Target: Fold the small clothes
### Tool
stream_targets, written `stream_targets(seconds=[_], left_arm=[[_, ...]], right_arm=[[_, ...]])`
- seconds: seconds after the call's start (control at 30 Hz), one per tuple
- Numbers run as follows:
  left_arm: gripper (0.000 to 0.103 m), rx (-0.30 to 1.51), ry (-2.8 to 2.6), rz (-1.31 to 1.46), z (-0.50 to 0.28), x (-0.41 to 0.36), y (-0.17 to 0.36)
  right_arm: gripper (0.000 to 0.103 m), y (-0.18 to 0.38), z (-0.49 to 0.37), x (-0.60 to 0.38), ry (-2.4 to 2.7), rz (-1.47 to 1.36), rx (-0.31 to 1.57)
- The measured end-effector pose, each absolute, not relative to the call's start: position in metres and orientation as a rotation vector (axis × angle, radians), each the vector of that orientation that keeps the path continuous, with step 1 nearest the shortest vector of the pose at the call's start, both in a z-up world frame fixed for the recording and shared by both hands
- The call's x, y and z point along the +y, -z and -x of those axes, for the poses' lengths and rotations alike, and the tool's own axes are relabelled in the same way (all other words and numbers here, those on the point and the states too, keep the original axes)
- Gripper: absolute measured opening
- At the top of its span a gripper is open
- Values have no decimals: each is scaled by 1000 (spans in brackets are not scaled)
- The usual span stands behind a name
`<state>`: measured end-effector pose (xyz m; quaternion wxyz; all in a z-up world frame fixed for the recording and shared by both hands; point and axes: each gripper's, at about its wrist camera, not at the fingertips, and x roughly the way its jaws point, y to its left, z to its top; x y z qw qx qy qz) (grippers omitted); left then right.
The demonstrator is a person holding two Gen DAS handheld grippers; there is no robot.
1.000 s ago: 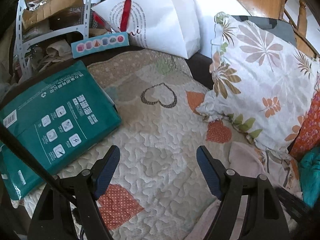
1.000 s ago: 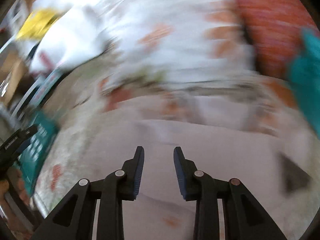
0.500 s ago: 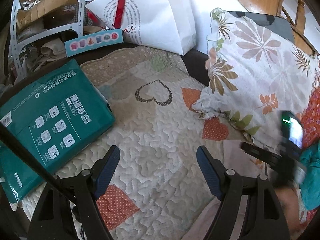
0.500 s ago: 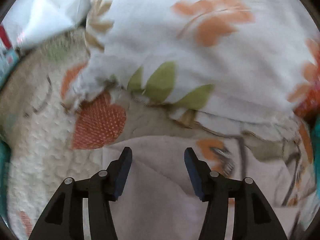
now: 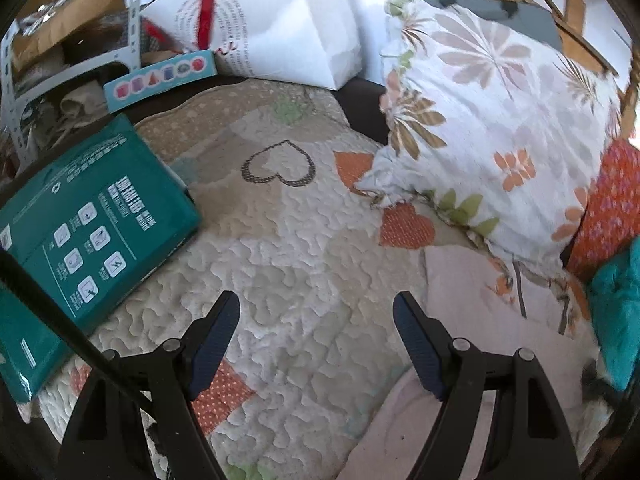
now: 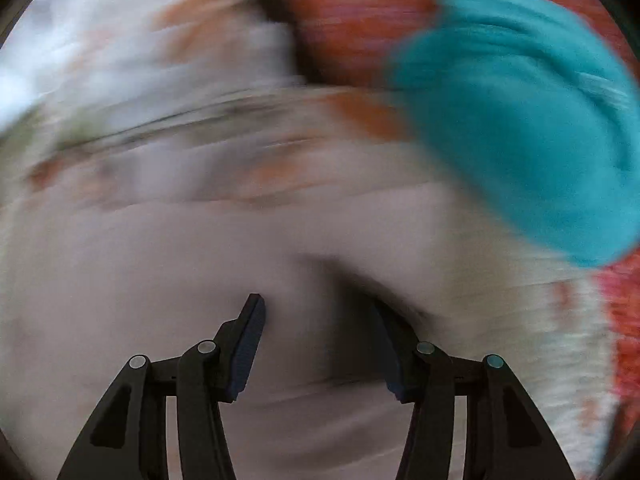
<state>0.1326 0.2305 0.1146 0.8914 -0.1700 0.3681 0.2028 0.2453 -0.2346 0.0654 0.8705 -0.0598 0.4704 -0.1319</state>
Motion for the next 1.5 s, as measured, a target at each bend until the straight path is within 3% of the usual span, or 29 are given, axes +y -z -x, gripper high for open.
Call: stream_targets(seconds=[0.23,0.4,0.47,0.53,0.7,0.8,1.27,1.5], left_arm=[[78,808,-352,310,-129,224,-107],[78,916,-160,376,-116,220,-82],[72,970,-93,412,-106,217,-67],[58,1013,-45,391,-97,209,-52],[43,1080,41,387,-68,185,-13],[43,1024,44,357,-49,172,-13],[43,994,221,691,51,150,5],[43,976,200,713,61,144,7]], right_arm=[[59,-97,-184,-308,266,-211,949],[62,-61,-120,-297,82,-389,1031],[62,-43,-90,-296,41,-455,1065],[62,-27,-69,-297,26,-492,1079],[62,-23,-21,-293,-25,-517,1008],[62,-25,-5,-290,-84,-542,987],[62,0,48,-288,-377,-900,1005],[62,-4,58,-261,-415,-780,1037]])
